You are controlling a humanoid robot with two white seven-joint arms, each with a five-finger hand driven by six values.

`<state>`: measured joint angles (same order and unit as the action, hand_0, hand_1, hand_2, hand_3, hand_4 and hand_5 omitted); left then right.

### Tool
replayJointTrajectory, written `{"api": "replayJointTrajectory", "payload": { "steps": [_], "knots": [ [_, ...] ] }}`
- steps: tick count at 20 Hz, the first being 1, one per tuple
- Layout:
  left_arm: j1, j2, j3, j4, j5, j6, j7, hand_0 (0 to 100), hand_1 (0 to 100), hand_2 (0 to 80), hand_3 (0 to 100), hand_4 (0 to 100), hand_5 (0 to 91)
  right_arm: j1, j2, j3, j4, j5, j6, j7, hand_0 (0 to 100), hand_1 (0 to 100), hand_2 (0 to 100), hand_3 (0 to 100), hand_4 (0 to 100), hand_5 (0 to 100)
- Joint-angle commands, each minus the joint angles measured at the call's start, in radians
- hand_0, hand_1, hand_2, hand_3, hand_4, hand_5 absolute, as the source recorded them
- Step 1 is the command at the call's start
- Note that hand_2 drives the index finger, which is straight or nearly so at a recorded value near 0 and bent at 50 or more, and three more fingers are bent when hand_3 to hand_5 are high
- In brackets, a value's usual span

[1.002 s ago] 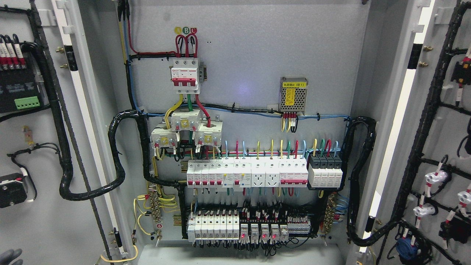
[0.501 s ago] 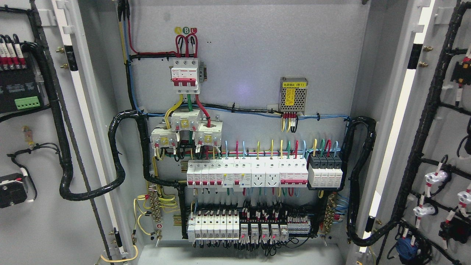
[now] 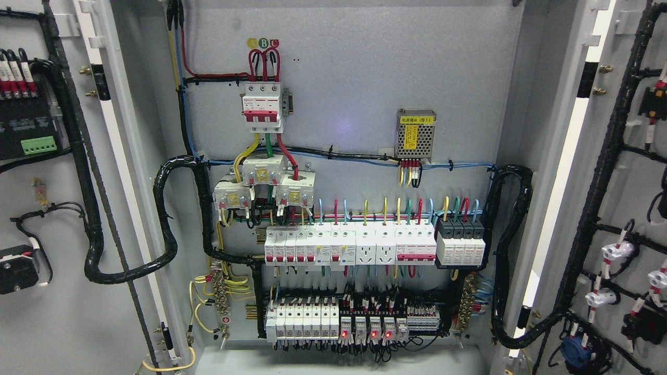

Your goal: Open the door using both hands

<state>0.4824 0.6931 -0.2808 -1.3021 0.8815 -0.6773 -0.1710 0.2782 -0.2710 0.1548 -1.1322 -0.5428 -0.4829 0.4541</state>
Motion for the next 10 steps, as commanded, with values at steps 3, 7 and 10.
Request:
{"api": "replayJointTrajectory", "payload": {
  "steps": [3, 7, 10],
  "knots": [
    [-0.070, -0.211, -0.144, 0.430, -0.006, 0.045, -0.061, 0, 0, 0.0, 0, 0, 0.0, -0.040, 0.101, 0.029, 0.399, 0.014, -0.002, -0.003, 0, 0, 0, 0, 0, 0],
    [-0.120, -0.279, -0.161, 0.582, -0.032, 0.068, -0.094, 0, 0, 0.0, 0, 0, 0.0, -0.071, 0.133, 0.032, 0.532, 0.026, -0.002, -0.006, 0, 0, 0, 0, 0, 0],
    [-0.156, -0.326, -0.159, 0.685, -0.076, 0.093, -0.099, 0, 0, 0.0, 0, 0, 0.0, -0.106, 0.163, 0.029, 0.650, 0.078, -0.002, -0.011, 0, 0, 0, 0, 0, 0]
  ]
}}
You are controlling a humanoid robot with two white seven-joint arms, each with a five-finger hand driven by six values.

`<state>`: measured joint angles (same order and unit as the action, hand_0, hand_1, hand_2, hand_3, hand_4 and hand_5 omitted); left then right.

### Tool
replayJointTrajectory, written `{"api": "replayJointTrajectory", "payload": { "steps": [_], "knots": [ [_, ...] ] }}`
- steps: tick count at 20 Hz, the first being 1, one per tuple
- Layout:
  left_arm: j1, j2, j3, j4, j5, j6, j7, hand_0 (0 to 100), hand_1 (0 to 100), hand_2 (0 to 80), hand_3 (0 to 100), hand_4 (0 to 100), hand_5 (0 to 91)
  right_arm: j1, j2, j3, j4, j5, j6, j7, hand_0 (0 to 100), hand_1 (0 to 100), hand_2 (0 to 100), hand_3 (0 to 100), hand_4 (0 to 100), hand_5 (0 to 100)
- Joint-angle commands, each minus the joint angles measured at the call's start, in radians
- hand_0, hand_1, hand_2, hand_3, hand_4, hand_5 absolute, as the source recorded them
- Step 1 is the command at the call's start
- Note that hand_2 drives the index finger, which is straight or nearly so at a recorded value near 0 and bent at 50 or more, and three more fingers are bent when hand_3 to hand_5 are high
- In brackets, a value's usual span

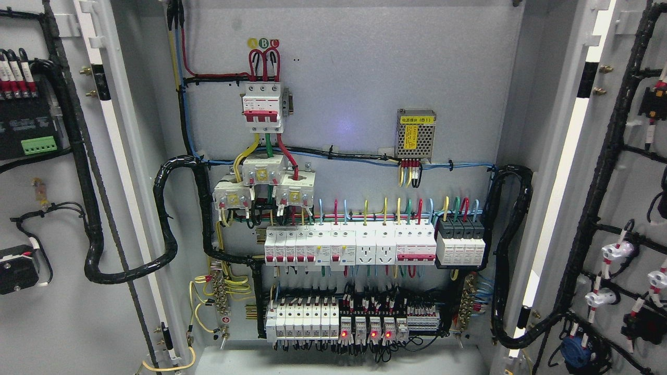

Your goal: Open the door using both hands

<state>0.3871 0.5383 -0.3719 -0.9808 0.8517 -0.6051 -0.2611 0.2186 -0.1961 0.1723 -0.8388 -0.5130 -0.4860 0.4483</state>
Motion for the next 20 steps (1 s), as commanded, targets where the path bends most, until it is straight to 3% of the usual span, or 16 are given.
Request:
{"api": "replayJointTrajectory", "payload": {
  "steps": [1, 7, 12, 15, 20],
  "knots": [
    [-0.069, -0.182, -0.068, 0.393, -0.057, 0.036, -0.009, 0, 0, 0.0, 0, 0, 0.0, -0.057, 0.096, 0.012, 0.389, 0.054, 0.001, -0.007, 0, 0, 0, 0, 0, 0],
    [-0.097, -0.233, -0.073, 0.494, -0.080, 0.108, -0.007, 0, 0, 0.0, 0, 0, 0.0, -0.110, 0.132, 0.022, 0.576, 0.065, 0.007, -0.045, 0, 0, 0, 0, 0, 0],
    [-0.131, -0.284, -0.074, 0.602, -0.125, 0.145, -0.007, 0, 0, 0.0, 0, 0, 0.0, -0.119, 0.135, 0.018, 0.656, 0.217, 0.020, -0.060, 0, 0, 0, 0, 0, 0],
    [-0.152, -0.307, -0.074, 0.660, -0.143, 0.171, -0.007, 0, 0, 0.0, 0, 0, 0.0, -0.120, 0.133, 0.018, 0.675, 0.231, 0.110, -0.111, 0, 0, 0, 0, 0, 0],
    [-0.200, -0.345, -0.073, 0.778, -0.145, 0.185, -0.006, 0, 0, 0.0, 0, 0, 0.0, -0.119, 0.123, 0.016, 0.695, 0.231, 0.251, -0.117, 0, 0, 0, 0, 0, 0]
  ]
}}
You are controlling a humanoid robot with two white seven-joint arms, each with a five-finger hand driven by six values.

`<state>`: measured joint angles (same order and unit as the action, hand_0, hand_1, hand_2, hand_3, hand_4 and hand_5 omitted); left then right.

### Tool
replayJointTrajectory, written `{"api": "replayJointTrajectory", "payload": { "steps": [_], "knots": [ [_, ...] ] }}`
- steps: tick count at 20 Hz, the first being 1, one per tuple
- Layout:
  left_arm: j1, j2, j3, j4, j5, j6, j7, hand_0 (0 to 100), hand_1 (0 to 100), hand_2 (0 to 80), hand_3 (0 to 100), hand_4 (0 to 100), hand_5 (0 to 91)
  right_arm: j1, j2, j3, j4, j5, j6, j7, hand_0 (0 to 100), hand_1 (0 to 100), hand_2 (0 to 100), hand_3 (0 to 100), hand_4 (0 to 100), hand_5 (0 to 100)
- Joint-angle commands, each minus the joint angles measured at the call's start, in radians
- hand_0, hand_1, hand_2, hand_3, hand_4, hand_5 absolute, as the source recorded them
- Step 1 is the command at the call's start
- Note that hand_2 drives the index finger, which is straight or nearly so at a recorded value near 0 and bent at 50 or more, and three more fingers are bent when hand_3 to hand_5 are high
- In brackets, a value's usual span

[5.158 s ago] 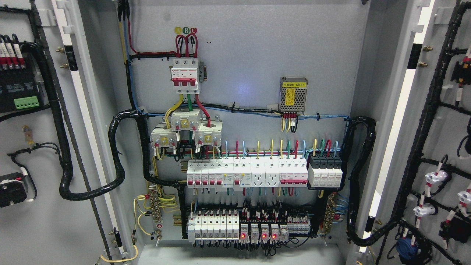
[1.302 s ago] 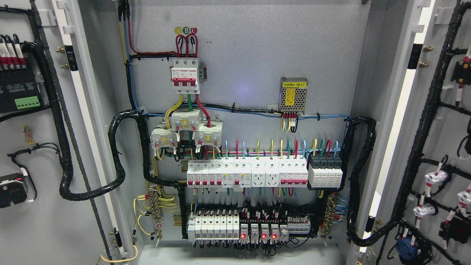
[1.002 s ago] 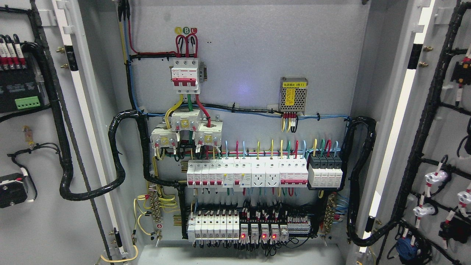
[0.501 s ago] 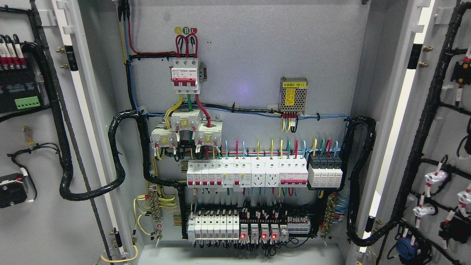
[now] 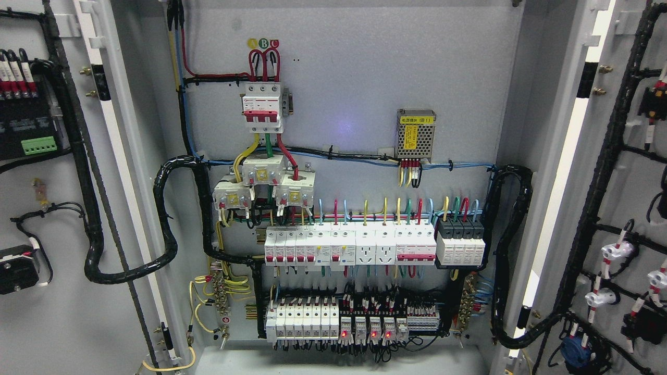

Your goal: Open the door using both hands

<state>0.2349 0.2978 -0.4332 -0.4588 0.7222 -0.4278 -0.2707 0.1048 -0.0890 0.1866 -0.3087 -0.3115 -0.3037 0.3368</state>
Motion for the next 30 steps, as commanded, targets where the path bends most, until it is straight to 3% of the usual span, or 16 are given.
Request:
{"api": "replayJointTrajectory", "payload": {
  "steps": [1, 5, 7, 10, 12, 18, 20, 27, 30],
  "knots": [
    [-0.058, -0.117, -0.012, 0.281, -0.015, 0.007, 0.004, 0, 0, 0.0, 0, 0, 0.0, -0.005, 0.011, 0.002, 0.164, 0.029, 0.089, -0.005, 0, 0, 0, 0, 0, 0],
    [-0.089, -0.157, -0.012, 0.370, -0.017, 0.033, 0.007, 0, 0, 0.0, 0, 0, 0.0, -0.010, -0.003, 0.007, 0.166, 0.038, 0.176, -0.010, 0, 0, 0, 0, 0, 0],
    [-0.098, -0.164, -0.012, 0.388, -0.017, 0.079, 0.011, 0, 0, 0.0, 0, 0, 0.0, -0.011, -0.006, 0.007, 0.169, 0.055, 0.184, -0.028, 0, 0, 0, 0, 0, 0],
    [-0.101, -0.177, -0.010, 0.410, -0.021, 0.104, 0.013, 0, 0, 0.0, 0, 0, 0.0, -0.011, -0.008, 0.007, 0.174, 0.081, 0.202, -0.169, 0, 0, 0, 0, 0, 0],
    [-0.100, -0.187, -0.009, 0.434, -0.053, 0.106, 0.013, 0, 0, 0.0, 0, 0, 0.0, -0.011, -0.006, 0.007, 0.175, 0.091, 0.221, -0.215, 0, 0, 0, 0, 0, 0],
    [-0.100, -0.206, -0.009, 0.486, -0.083, 0.115, 0.014, 0, 0, 0.0, 0, 0, 0.0, -0.010, -0.005, 0.008, 0.198, 0.184, 0.285, -0.223, 0, 0, 0, 0, 0, 0],
    [-0.101, -0.206, -0.009, 0.486, -0.087, 0.167, 0.014, 0, 0, 0.0, 0, 0, 0.0, -0.010, -0.005, 0.008, 0.198, 0.206, 0.317, -0.223, 0, 0, 0, 0, 0, 0],
    [-0.100, -0.203, -0.009, 0.502, -0.090, 0.207, 0.014, 0, 0, 0.0, 0, 0, 0.0, -0.005, -0.005, 0.010, 0.240, 0.310, 0.322, -0.226, 0, 0, 0, 0, 0, 0],
    [-0.100, -0.203, -0.009, 0.509, -0.110, 0.207, 0.016, 0, 0, 0.0, 0, 0, 0.0, 0.000, -0.006, 0.013, 0.247, 0.351, 0.325, -0.249, 0, 0, 0, 0, 0, 0]
  ]
}}
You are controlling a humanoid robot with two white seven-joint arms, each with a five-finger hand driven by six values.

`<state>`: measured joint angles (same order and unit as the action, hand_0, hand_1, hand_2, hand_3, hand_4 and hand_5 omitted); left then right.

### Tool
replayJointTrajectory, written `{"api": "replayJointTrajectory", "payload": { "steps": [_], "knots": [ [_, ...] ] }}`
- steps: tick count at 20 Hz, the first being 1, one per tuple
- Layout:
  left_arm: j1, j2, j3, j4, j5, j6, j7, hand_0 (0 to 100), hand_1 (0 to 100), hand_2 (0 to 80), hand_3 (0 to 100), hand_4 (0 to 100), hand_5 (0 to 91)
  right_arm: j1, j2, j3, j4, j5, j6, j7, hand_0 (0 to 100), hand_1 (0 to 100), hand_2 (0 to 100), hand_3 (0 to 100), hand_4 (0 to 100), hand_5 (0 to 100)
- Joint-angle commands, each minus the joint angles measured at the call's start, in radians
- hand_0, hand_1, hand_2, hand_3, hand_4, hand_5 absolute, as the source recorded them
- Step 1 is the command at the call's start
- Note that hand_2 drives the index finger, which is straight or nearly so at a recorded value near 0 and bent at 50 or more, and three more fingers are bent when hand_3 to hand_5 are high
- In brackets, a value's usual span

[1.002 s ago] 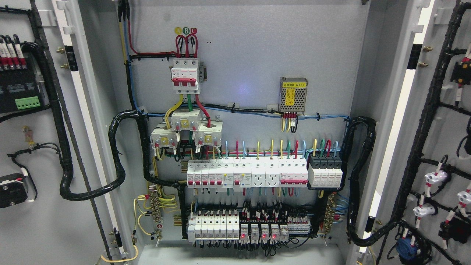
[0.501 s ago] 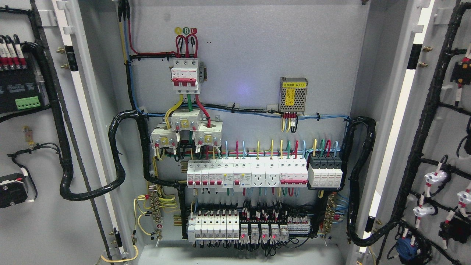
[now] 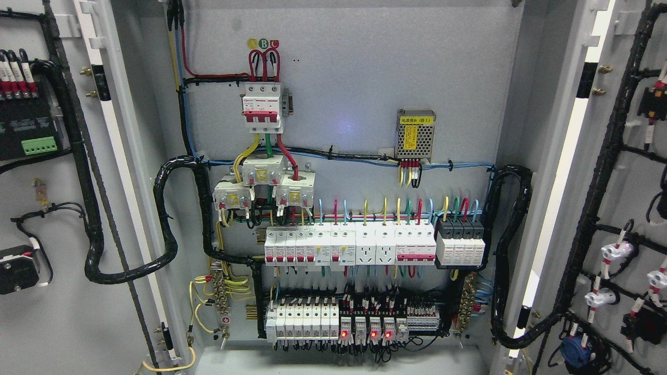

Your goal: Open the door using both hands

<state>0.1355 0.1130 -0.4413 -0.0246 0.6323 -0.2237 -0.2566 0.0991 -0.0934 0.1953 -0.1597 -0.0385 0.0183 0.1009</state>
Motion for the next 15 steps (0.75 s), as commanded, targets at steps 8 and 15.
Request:
{"api": "replayJointTrajectory", "payload": {
  "steps": [8, 15],
  "knots": [
    [-0.002, -0.016, 0.004, 0.071, -0.028, 0.023, 0.054, 0, 0, 0.0, 0, 0, 0.0, 0.021, 0.015, -0.003, 0.105, 0.094, 0.002, -0.020, 0, 0, 0, 0, 0, 0],
    [-0.005, -0.013, 0.003, 0.064, -0.033, 0.023, 0.057, 0, 0, 0.0, 0, 0, 0.0, 0.013, 0.032, -0.117, 0.095, 0.080, 0.012, -0.018, 0, 0, 0, 0, 0, 0]
  ]
}}
